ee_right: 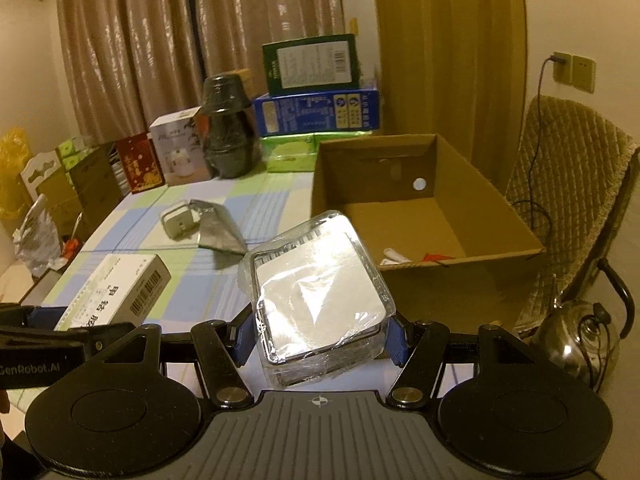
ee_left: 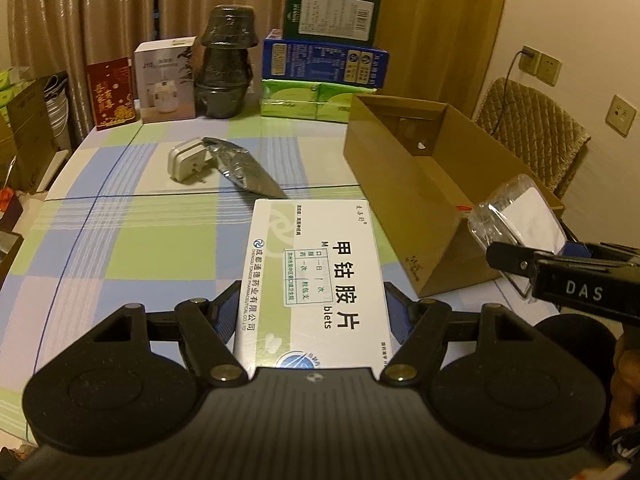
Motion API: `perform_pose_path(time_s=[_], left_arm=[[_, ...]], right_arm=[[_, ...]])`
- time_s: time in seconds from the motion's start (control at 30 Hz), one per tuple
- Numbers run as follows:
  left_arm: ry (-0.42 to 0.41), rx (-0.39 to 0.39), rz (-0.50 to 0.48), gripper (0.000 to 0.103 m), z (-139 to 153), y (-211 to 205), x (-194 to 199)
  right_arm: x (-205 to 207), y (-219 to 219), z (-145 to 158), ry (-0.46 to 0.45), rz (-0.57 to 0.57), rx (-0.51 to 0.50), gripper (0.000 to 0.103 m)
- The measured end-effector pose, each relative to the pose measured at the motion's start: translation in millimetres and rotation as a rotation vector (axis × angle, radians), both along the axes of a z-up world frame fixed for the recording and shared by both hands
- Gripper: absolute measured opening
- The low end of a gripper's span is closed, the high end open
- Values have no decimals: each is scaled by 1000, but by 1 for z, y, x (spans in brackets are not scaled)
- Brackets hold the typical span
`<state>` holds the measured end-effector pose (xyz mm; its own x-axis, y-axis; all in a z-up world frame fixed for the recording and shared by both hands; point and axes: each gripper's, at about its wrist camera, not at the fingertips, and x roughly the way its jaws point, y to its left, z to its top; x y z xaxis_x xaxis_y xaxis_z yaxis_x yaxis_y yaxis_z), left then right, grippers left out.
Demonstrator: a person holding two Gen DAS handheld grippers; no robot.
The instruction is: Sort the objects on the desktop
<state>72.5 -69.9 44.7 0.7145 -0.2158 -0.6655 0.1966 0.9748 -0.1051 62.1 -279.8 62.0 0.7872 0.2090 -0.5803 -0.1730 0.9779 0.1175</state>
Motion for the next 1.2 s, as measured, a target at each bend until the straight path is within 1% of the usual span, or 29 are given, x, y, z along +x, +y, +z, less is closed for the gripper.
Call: perform_pose_path(time_s=[0.33,0.6,0.93,1.2], left_arm=[[-13,-7,-51,67,9,-32,7],[-19,-8,-99,67,11,-61,16],[-29,-17,-157,67,15,-95,30],[-35,-14,-189,67,17,-115,39]], right_arm=[[4,-33,6,-11,-85,-16,60],[6,-64,7,-7,-155,-24,60],[9,-86,9,-4,-189,-20,60],[16,-95,10,-8,-203,-14,60]])
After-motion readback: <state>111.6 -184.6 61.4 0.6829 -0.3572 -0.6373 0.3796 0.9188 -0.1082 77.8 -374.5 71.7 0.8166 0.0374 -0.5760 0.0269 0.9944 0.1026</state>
